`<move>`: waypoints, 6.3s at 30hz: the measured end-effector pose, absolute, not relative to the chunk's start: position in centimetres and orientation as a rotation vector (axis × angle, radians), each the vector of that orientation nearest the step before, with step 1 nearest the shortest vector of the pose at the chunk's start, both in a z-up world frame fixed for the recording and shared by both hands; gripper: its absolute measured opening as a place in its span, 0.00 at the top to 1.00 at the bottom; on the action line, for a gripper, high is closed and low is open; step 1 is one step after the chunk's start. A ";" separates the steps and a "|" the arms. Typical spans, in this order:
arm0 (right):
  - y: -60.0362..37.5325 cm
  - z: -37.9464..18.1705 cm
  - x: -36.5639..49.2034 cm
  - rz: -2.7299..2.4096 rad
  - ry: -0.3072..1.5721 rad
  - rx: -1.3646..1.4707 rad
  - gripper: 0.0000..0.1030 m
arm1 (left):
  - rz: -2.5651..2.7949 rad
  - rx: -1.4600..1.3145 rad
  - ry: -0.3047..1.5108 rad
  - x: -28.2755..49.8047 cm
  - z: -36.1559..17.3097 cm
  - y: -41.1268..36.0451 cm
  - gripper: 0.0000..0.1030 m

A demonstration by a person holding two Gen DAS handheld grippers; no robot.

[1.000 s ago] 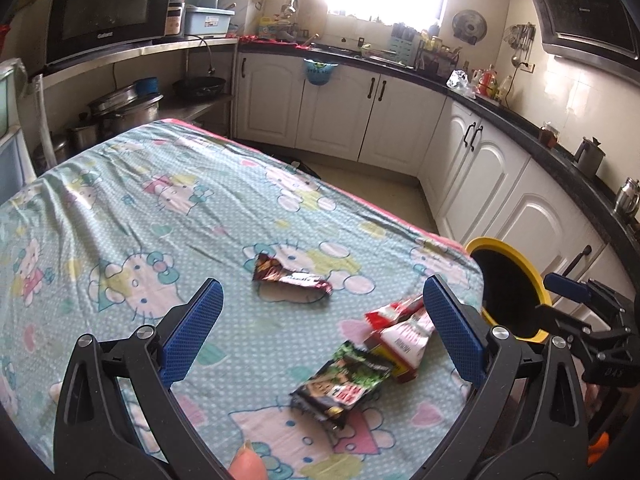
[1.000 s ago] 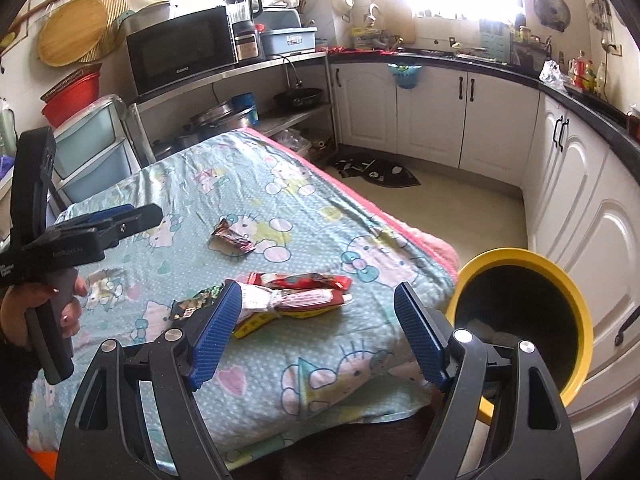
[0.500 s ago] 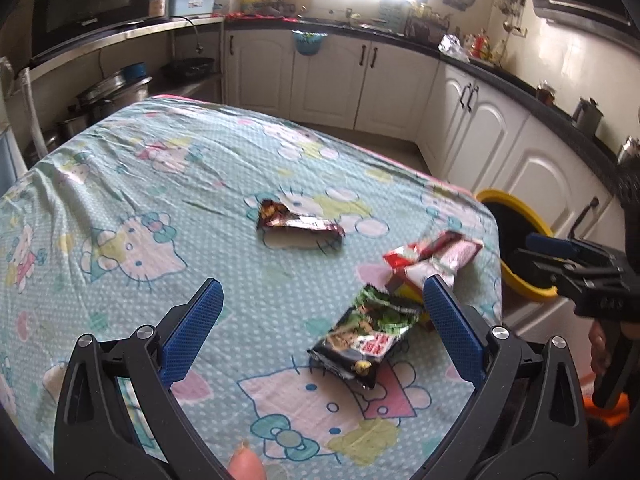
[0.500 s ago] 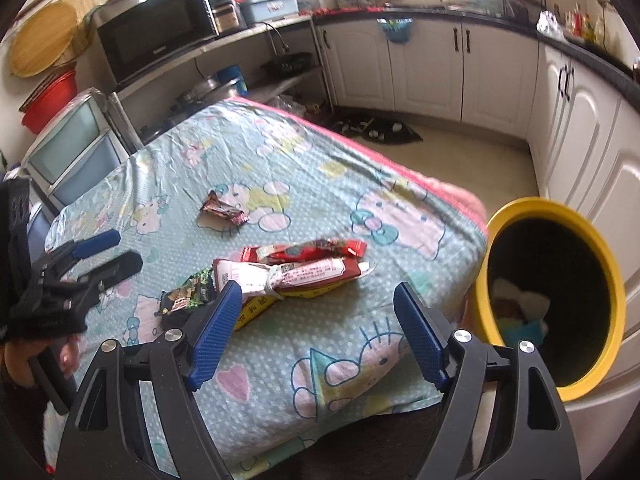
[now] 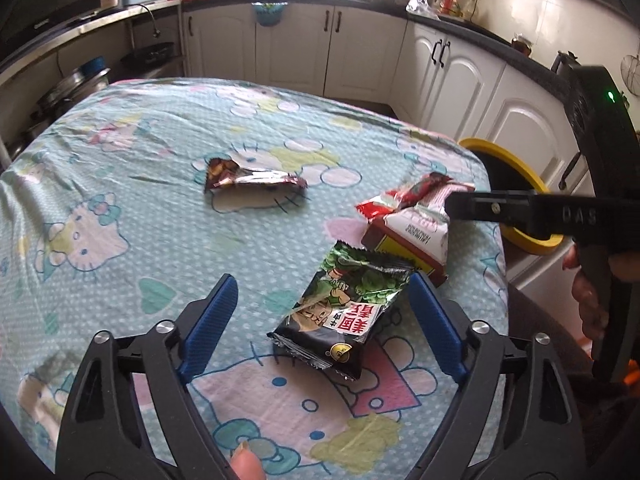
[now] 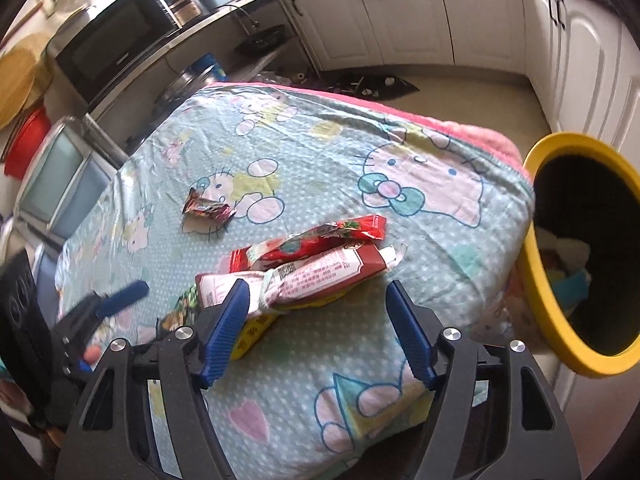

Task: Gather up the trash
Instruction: 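Grasp the green snack bag with the left tool while the right tool grasps the pink-white packet, then carry the green bag and pink-white packet over the yellow bin, then open both tools to drop the bag and packet into the bin, then move both tools back over the two candy wrappers on the bed, then grasp the brown candy wrapper with the left tool while the right tool grasps the red candy bar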

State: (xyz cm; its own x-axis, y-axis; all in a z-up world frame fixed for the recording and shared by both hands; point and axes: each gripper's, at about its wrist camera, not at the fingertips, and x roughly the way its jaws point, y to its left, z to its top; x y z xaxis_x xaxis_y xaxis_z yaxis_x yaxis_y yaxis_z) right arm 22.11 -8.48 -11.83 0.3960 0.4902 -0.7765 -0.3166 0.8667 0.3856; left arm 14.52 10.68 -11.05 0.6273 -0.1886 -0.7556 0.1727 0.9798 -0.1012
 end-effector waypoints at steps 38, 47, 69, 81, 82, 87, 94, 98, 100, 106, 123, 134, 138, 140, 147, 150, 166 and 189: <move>-8.2 -8.6 20.9 0.665 0.952 0.205 0.81 | -0.229 -0.096 0.828 14.0 -8.4 9.7 0.92; -10.4 -6.8 20.4 0.654 0.895 0.214 0.81 | -0.249 -0.077 0.776 14.7 -6.0 7.8 0.92; -18.8 -3.0 20.1 0.531 0.753 0.246 0.81 | -0.345 -0.063 0.699 17.0 -2.9 2.0 0.92; -24.4 -1.7 20.1 0.439 0.693 0.286 0.81 | -0.409 -0.034 0.673 18.6 -1.7 -2.0 0.92; -24.8 -1.6 20.1 0.431 0.689 0.290 0.81 | -0.414 -0.031 0.671 18.8 -1.6 -2.4 0.92; -27.0 -1.4 20.4 0.393 0.669 0.307 0.81 | -0.438 -0.018 0.664 19.4 -1.2 -3.9 0.92; -29.5 -1.4 20.6 0.333 0.650 0.320 0.81 | -0.479 -0.006 0.663 20.5 -0.9 -6.3 0.92; -30.9 -1.7 20.7 0.296 0.643 0.326 0.81 | -0.503 0.004 0.664 20.9 -1.0 -7.7 0.92; -31.6 -1.8 20.8 0.270 0.639 0.325 0.81 | -0.514 0.004 0.666 21.2 -1.1 -8.3 0.92; -33.3 -2.2 21.1 0.216 0.635 0.331 0.81 | -0.548 0.005 0.676 22.0 -1.7 -10.2 0.92; -35.4 -4.8 22.3 0.128 0.681 0.298 0.81 | -0.617 0.007 0.748 24.5 -4.5 -14.8 0.92; -35.1 -8.1 23.7 0.118 0.764 0.302 0.81 | -0.626 -0.009 0.814 26.4 -7.2 -16.1 0.92; -34.9 -9.4 24.4 0.129 0.795 0.306 0.80 | -0.605 -0.026 0.835 27.1 -8.0 -16.0 0.82; -34.9 -9.8 24.9 0.113 0.802 0.309 0.78 | -0.582 -0.040 0.842 27.4 -8.4 -15.6 0.62; -33.7 -10.8 25.1 0.115 0.829 0.293 0.56 | -0.495 -0.084 0.843 27.5 -8.5 -12.1 0.31; -32.0 -10.8 24.9 0.156 0.837 0.292 0.56 | -0.432 -0.111 0.826 27.2 -7.9 -9.3 0.21; -18.1 -8.5 24.3 0.473 0.883 0.209 0.54 | -0.144 -0.276 0.763 24.4 -6.0 5.0 0.11; -6.1 -11.3 28.3 0.649 1.067 0.240 0.54 | 0.012 -0.677 0.859 22.5 -10.6 18.2 0.26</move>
